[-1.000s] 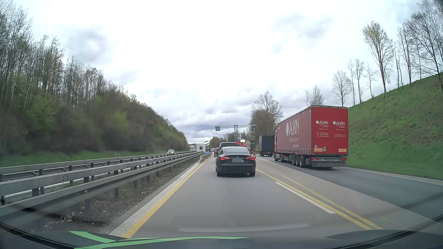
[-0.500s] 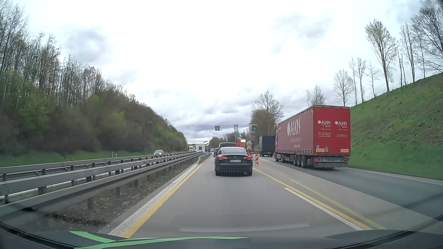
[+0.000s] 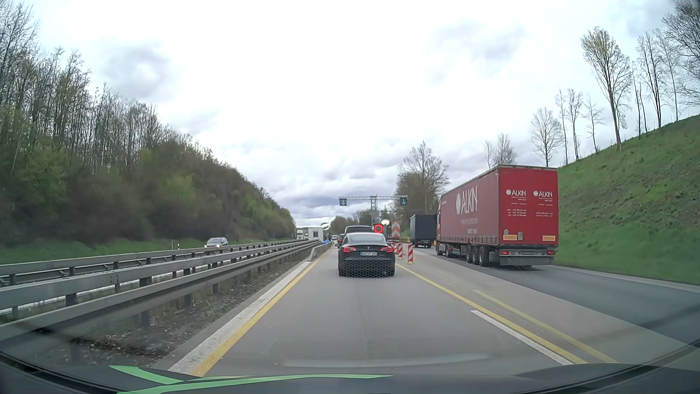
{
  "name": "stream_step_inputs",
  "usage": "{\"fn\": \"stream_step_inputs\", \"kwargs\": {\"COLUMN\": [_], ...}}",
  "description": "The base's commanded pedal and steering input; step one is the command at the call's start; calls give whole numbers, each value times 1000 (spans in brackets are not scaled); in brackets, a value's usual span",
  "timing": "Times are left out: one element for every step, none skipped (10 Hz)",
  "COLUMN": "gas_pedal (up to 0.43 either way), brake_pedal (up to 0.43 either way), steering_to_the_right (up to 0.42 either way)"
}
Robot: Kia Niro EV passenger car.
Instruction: Follow the waypoints while adhering to traffic rules and regulations
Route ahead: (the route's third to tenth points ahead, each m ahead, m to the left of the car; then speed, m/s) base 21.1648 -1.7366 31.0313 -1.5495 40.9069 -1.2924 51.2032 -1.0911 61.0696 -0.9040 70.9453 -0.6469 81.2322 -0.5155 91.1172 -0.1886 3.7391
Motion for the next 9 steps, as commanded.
{"fn": "stream_step_inputs", "kwargs": {"gas_pedal": [59, 59, 59, 59, 59, 59, 67, 67, 67], "brake_pedal": [0, 0, 0, 0, 0, 0, 0, 0, 0], "steering_to_the_right": [-1, -1, -1, -1, -1, -1, -1, -1, -1]}}
